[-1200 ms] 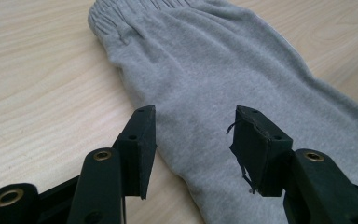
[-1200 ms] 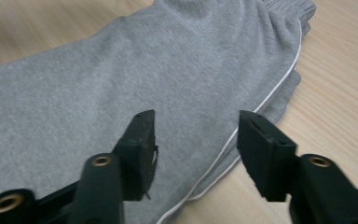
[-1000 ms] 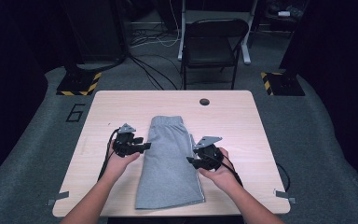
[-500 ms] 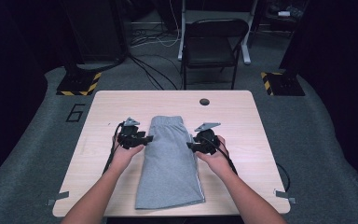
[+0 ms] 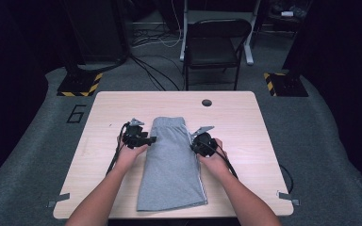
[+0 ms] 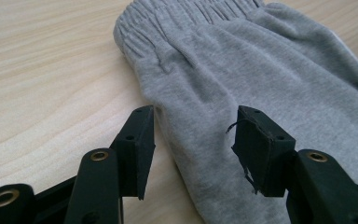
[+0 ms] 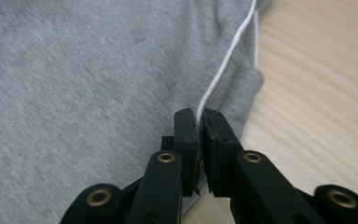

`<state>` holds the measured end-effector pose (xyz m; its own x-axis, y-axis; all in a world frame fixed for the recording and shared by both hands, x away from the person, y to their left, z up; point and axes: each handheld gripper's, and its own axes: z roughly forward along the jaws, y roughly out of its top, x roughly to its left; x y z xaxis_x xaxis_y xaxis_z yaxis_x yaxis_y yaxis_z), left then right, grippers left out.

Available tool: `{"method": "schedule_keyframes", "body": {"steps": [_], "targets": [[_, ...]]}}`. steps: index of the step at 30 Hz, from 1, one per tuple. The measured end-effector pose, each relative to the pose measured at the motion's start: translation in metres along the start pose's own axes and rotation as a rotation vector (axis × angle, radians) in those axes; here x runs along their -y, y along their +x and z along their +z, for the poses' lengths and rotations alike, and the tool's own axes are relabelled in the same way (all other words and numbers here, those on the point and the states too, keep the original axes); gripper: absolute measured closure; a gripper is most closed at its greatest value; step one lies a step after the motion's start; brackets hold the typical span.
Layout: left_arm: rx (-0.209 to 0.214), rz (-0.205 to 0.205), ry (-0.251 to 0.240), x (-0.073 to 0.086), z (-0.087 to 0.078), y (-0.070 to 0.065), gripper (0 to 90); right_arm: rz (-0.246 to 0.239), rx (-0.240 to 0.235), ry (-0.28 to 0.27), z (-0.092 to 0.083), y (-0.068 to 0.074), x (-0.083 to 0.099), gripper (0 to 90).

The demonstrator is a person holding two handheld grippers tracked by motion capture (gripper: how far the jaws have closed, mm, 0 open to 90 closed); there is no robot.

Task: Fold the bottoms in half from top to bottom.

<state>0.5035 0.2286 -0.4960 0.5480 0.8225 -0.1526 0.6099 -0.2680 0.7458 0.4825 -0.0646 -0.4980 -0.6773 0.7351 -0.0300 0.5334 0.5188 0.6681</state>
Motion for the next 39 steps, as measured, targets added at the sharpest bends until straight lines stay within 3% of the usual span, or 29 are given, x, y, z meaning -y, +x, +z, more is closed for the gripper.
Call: {"method": "schedule_keyframes", "body": {"steps": [5,8,13,18,19,23,27,30,32,36,39], "targets": [[-0.013,-0.014,-0.012,0.0,0.002,0.002,46.7,0.026,0.014,-0.008,-0.008,-0.004,0.002,84.7],[-0.013,-0.032,-0.018,-0.001,0.004,0.004,46.4,0.046,0.015,0.047,-0.001,-0.006,0.008,84.3],[-0.02,-0.047,-0.008,0.001,0.012,0.007,46.4,0.023,0.016,0.043,-0.001,-0.006,0.007,82.6],[-0.017,-0.061,0.004,0.005,0.022,0.004,46.8,0.056,0.018,-0.009,-0.002,-0.008,0.006,64.6],[-0.017,-0.046,0.014,0.005,0.023,0.004,47.1,0.068,0.029,-0.024,-0.002,-0.009,0.005,61.1],[-0.018,-0.05,0.024,0.005,0.028,0.002,50.9,0.142,0.032,-0.051,0.006,-0.017,0.003,52.7],[-0.014,-0.027,0.025,0.005,0.03,0.0,60.1,0.164,0.003,-0.031,0.015,-0.021,0.002,55.7],[-0.015,-0.027,0.029,0.005,0.03,-0.003,68.5,0.145,-0.016,-0.008,0.016,-0.019,-0.001,66.3],[-0.016,0.001,0.038,0.005,0.03,-0.003,73.2,0.116,-0.028,0.002,0.016,-0.019,-0.002,73.6],[-0.01,0.004,0.06,0.005,0.028,-0.008,80.1,0.096,-0.018,0.002,0.014,-0.014,-0.002,81.2],[0.005,0.048,0.077,0.005,0.024,-0.01,81.3,0.074,-0.032,0.019,0.009,-0.013,-0.001,83.0]]}}
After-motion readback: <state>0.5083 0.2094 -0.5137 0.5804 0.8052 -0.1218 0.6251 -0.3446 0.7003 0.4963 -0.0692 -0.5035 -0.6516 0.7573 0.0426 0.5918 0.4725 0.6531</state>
